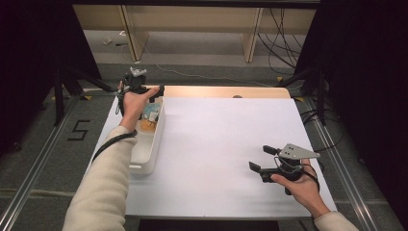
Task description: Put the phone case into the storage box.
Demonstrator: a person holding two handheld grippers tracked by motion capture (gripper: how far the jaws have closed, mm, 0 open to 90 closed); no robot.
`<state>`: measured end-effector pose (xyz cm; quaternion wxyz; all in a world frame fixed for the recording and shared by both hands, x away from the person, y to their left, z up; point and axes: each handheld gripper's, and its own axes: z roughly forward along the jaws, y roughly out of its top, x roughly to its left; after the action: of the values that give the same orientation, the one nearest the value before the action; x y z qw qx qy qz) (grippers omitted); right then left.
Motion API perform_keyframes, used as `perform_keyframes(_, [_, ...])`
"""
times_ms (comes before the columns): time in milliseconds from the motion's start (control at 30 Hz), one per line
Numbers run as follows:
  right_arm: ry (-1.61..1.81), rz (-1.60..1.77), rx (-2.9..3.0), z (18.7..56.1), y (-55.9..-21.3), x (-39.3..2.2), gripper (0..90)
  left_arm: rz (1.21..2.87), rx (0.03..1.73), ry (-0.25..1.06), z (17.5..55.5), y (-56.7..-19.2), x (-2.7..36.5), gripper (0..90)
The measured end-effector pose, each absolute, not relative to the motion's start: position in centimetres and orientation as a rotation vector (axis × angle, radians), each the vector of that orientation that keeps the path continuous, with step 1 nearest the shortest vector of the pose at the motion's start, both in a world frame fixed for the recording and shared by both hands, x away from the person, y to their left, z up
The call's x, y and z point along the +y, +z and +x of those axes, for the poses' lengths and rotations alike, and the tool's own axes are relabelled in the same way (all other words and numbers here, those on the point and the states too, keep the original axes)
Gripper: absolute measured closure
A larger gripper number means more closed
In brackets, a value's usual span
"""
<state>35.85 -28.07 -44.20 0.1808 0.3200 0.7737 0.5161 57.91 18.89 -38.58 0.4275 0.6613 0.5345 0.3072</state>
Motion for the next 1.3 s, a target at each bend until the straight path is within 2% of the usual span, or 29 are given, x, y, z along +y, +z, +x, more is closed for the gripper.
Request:
perform_keyframes(633, [1.454, 0.909, 2.179, 35.9, -44.1, -28.1, 15.9, 1.631, 1.307, 0.728, 55.6, -38.2, 19.5, 1.5])
perform_keyframes(1300, [1.447, 0.911, 2.176, 35.9, -44.1, -28.1, 15.9, 1.643, 1.237, 0.667, 52.6, -37.9, 18.3, 2.2])
